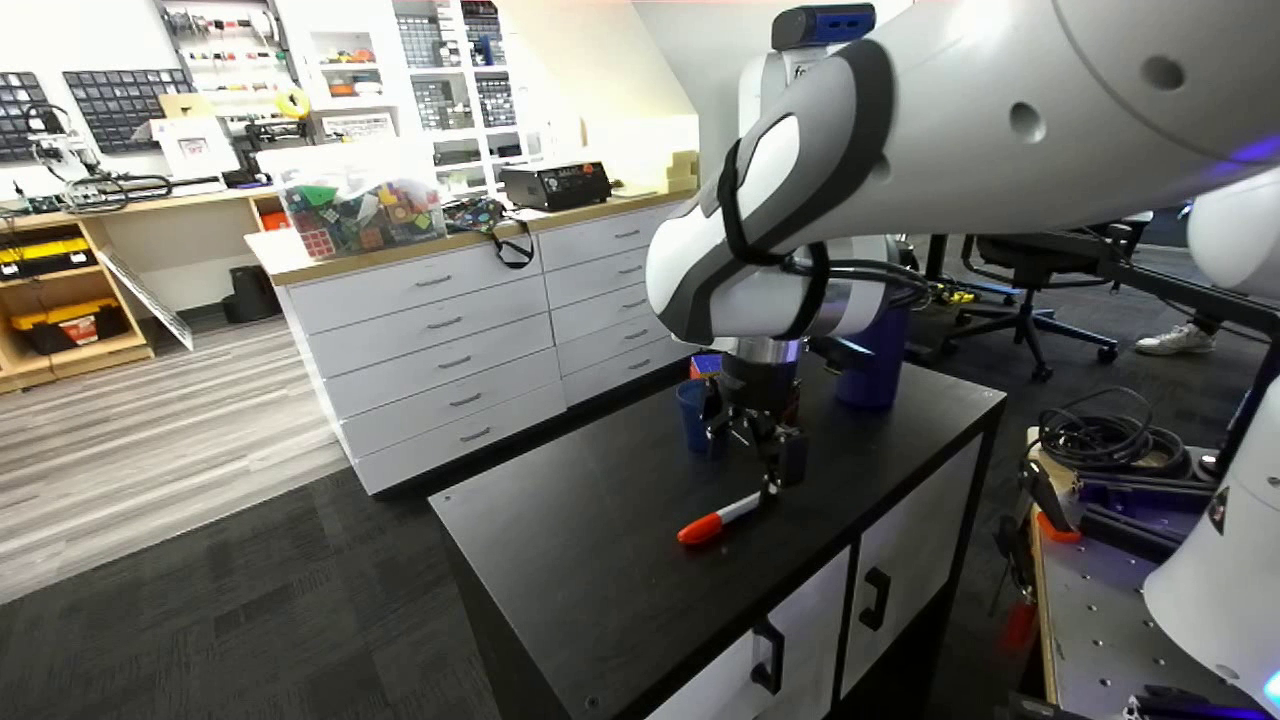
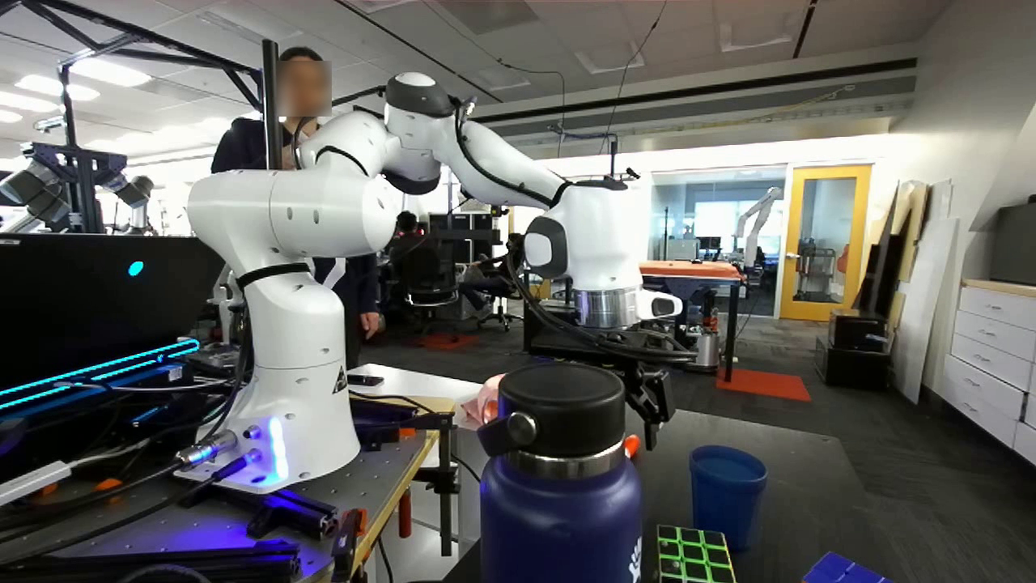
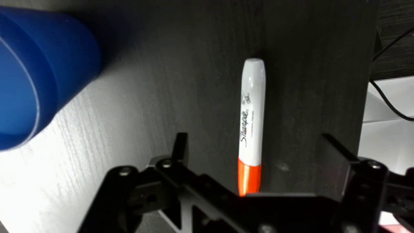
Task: Pick up the pen from the table and put it in the blue cup.
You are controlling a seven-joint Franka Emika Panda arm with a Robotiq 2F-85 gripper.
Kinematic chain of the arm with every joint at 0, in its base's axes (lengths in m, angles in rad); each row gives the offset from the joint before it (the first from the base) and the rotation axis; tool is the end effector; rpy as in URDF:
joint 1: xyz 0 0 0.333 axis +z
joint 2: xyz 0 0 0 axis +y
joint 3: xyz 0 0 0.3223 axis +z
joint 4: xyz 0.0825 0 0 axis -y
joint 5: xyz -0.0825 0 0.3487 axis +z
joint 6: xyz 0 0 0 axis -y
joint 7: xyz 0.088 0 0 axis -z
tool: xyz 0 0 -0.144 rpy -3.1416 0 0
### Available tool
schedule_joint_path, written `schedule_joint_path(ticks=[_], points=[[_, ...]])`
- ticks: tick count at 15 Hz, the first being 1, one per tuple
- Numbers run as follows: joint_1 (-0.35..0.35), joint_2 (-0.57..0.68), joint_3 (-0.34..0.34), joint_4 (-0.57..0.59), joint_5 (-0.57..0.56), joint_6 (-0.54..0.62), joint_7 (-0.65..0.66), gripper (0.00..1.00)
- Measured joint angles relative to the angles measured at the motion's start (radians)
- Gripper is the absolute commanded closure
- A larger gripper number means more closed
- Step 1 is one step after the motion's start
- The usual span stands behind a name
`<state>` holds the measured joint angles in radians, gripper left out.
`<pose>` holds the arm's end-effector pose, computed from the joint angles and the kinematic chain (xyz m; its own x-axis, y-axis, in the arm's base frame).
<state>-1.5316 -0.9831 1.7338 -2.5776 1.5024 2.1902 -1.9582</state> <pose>0.4004 0.0379 0.1880 0.5169 0.8502 0.1003 0.8467 -0.5250 0.0869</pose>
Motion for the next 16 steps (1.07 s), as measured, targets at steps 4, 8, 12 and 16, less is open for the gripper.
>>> schedule_joint_path(ticks=[4,8,12,16], points=[[0.000,0.000,0.001,-0.003,-0.020,0.000,0.008,0.00],[-0.003,0.000,0.012,-0.009,-0.023,0.000,0.017,0.00],[-0.007,0.000,0.032,-0.014,-0.023,-0.001,0.037,0.00],[-0.009,0.000,0.046,-0.016,-0.023,-0.001,0.051,0.00]])
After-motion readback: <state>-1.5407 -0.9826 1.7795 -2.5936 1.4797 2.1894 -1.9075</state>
